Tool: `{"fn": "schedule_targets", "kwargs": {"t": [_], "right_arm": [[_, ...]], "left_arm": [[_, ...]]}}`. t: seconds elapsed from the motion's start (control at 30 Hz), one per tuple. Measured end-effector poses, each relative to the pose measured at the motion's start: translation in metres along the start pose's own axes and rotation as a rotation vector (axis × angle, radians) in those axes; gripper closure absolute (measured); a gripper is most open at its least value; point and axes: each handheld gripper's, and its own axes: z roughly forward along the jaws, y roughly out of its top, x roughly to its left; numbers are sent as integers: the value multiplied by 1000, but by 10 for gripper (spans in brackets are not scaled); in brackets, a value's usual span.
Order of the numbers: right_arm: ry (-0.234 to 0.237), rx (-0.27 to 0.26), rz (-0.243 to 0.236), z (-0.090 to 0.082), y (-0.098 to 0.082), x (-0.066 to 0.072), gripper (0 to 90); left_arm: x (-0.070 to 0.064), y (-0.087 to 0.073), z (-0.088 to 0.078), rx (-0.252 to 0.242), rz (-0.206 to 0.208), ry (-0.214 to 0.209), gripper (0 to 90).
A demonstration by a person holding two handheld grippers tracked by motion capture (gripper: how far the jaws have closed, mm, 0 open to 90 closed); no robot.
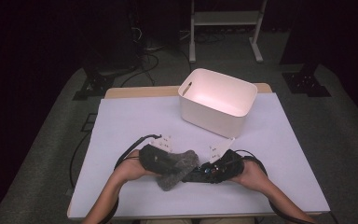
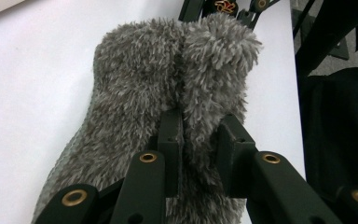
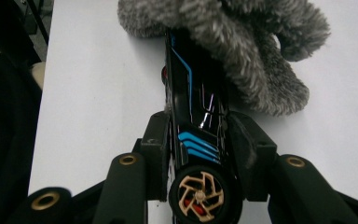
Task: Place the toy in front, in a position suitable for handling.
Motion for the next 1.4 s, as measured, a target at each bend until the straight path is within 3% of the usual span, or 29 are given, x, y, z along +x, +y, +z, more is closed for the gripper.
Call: {"fn": "schedule_targets", "kwargs": {"t": [0.3, 0.33, 0.4, 0.53, 0.83, 0.9, 1.0, 1.13, 1.3, 1.4], "right_arm": [[7, 8, 13, -7, -8, 0, 616], [6, 8, 17, -7, -7, -1, 606], [-8, 1, 30, -5, -4, -2, 496], [-14, 1, 24, -2, 3, -3, 475], [-4, 133, -40, 22, 25, 0, 462], [8, 168, -34, 27, 28, 0, 512], [2, 178, -62, 29, 30, 1, 540], [9, 103, -40, 22, 27, -1, 555], [7, -10, -2, 15, 31, -5, 558], [-15, -67, -11, 8, 37, -7, 558]], "left_arm": [[6, -26, -1, 3, -59, 7, 754], [6, -26, 2, 5, -57, 5, 756], [5, -24, 7, 6, -52, -9, 757], [7, -20, 9, 3, -49, -15, 758], [4, -15, 19, -19, -41, -54, 757], [4, -15, 20, -27, -46, -55, 758], [3, -13, 18, -36, -46, -41, 769], [3, -6, 8, -76, -43, -32, 777], [1, 15, -12, -77, -16, 6, 777], [-4, 37, -27, -83, 40, 30, 778]]}}
